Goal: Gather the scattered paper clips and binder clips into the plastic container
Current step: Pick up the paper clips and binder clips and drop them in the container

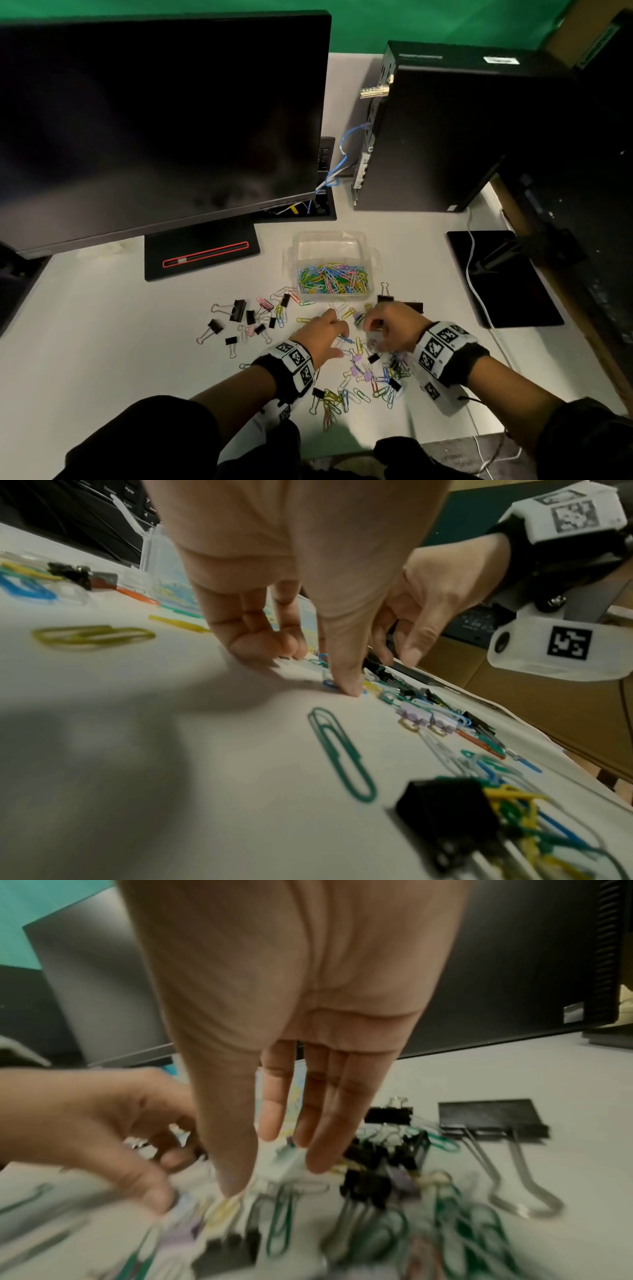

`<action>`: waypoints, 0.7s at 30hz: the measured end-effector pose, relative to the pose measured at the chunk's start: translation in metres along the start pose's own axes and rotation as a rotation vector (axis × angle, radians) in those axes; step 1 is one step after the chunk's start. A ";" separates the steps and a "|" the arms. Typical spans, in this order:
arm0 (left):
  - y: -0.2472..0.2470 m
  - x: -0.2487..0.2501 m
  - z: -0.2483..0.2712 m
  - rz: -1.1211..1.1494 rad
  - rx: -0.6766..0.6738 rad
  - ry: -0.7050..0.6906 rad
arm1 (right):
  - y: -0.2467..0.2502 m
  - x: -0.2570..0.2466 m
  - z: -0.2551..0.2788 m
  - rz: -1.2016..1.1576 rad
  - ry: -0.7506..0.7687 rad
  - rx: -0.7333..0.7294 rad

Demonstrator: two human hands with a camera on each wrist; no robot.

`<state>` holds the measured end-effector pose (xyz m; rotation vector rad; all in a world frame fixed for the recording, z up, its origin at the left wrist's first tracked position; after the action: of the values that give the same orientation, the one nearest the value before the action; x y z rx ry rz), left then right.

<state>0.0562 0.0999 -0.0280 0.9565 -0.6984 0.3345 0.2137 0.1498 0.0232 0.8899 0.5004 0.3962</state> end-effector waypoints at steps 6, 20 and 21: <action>0.002 0.004 -0.001 -0.195 -0.039 -0.028 | -0.028 -0.002 0.008 0.050 0.058 -0.008; -0.003 0.009 -0.001 -0.431 -0.144 0.010 | -0.021 0.008 -0.005 -0.008 -0.014 -0.013; -0.002 0.010 0.000 -0.429 -0.146 0.011 | -0.016 0.007 -0.006 -0.018 -0.008 0.011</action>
<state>0.0646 0.0983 -0.0226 0.9365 -0.4838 -0.0884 0.2177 0.1486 0.0054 0.8968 0.5039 0.3736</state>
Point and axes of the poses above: each hand's wrist, its own z-axis away from the middle knuckle, its own y-axis out of the back of the hand, x = y × z, the point moved 3 cm from there along -z, towards the middle knuckle, and after that the axes turned 11 degrees about z, right-handed, at the moved point
